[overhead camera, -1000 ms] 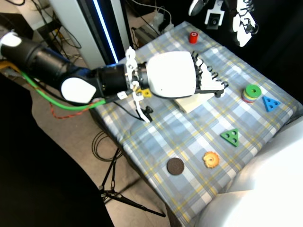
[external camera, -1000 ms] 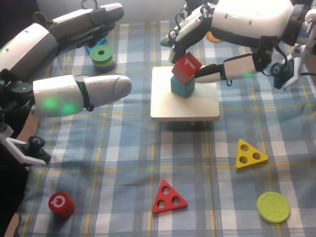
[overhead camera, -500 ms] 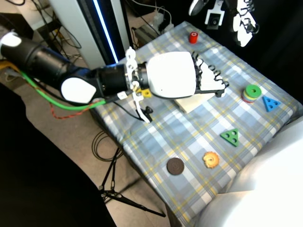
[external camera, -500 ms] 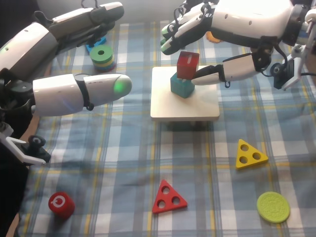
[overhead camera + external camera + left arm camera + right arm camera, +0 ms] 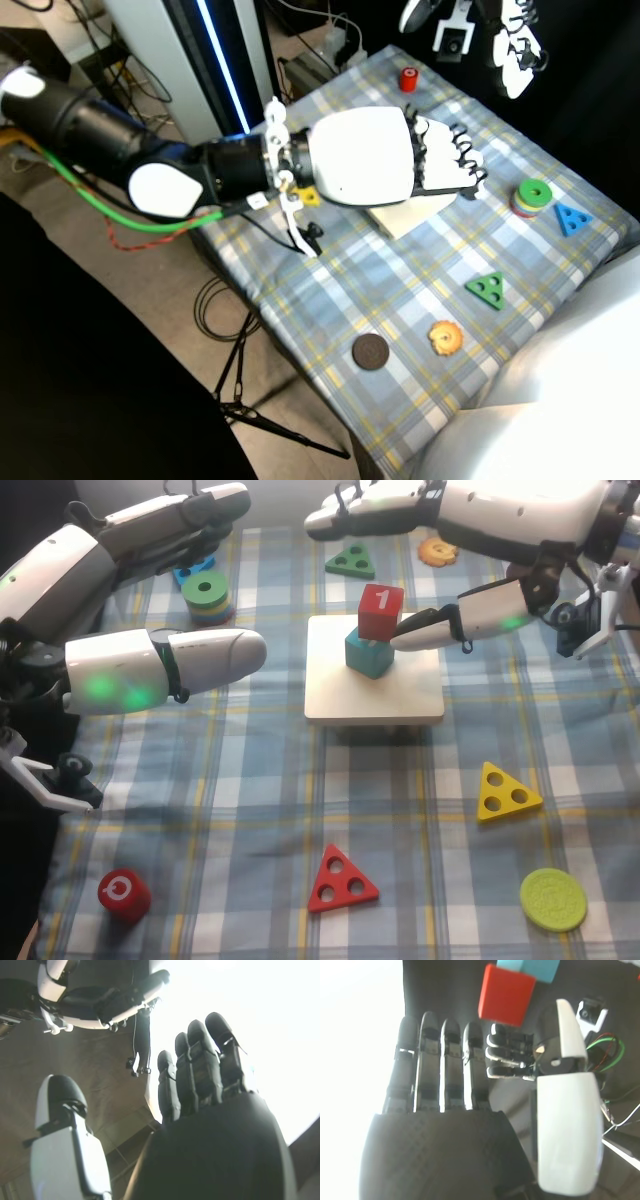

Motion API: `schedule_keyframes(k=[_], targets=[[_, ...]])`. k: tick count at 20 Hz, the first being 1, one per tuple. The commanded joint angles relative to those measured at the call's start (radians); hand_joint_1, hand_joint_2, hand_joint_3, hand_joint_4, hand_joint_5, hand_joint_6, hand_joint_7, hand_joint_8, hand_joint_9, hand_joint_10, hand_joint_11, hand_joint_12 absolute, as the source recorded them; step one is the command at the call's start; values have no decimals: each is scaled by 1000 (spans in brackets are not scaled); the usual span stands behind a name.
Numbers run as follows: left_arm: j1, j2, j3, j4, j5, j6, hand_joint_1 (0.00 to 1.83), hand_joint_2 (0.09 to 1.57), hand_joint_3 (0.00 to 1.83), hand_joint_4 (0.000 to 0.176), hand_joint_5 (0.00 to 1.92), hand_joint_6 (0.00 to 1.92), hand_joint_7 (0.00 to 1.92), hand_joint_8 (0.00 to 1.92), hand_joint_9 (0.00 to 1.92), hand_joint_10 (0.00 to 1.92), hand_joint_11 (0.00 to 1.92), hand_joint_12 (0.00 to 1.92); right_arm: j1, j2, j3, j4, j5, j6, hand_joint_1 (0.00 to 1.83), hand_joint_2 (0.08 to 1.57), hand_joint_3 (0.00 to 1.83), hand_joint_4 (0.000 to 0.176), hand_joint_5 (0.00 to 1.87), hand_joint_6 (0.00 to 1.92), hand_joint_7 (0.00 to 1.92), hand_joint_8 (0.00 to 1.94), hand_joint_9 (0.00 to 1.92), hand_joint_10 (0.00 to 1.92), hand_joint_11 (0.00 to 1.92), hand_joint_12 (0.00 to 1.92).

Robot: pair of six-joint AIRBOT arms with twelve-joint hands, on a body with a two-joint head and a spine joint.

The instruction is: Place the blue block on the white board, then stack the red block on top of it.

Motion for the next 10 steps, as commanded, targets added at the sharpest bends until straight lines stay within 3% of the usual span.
schedule_keyframes(k=[1,3,5,6,7,8,9,10], targets=[[-13,-3,0,9,-134,-13,712,870,0,104,380,1,365,0,342,1,0,963,17,2,-11,59,134,4,828,950,0,70,319,0,371,0,360,0,54,842],[-11,-2,1,8,-143,-24,700,873,1,95,387,1,370,1,339,0,0,907,17,17,-23,82,168,4,791,931,0,71,261,0,338,0,320,0,1,783],[-9,-1,1,8,-160,-42,713,868,0,96,382,0,365,0,320,2,0,815,17,43,-43,106,197,1,720,934,0,46,179,0,286,0,257,0,0,648],[-6,2,2,9,-183,-66,724,869,0,90,361,4,359,0,318,1,0,736,7,76,-68,138,230,-17,668,933,0,43,146,0,254,0,225,0,0,568],[-4,3,3,11,-196,-78,752,872,1,76,357,5,343,0,313,0,0,720,-5,94,-81,159,250,-30,657,929,0,45,130,1,233,2,207,1,0,506],[0,5,5,16,-215,-100,744,870,0,73,339,0,332,0,303,0,0,713,-22,117,-98,193,282,-51,634,914,0,59,100,2,184,5,142,5,0,350],[4,10,7,24,-237,-130,744,870,0,73,339,0,332,0,303,0,0,713,-48,144,-117,236,326,-71,634,914,0,59,100,2,184,5,142,5,0,350],[11,18,7,31,-260,-158,742,839,0,61,338,0,328,0,272,3,0,629,-78,163,-129,276,371,-85,622,916,0,67,56,8,152,7,104,8,0,201]])
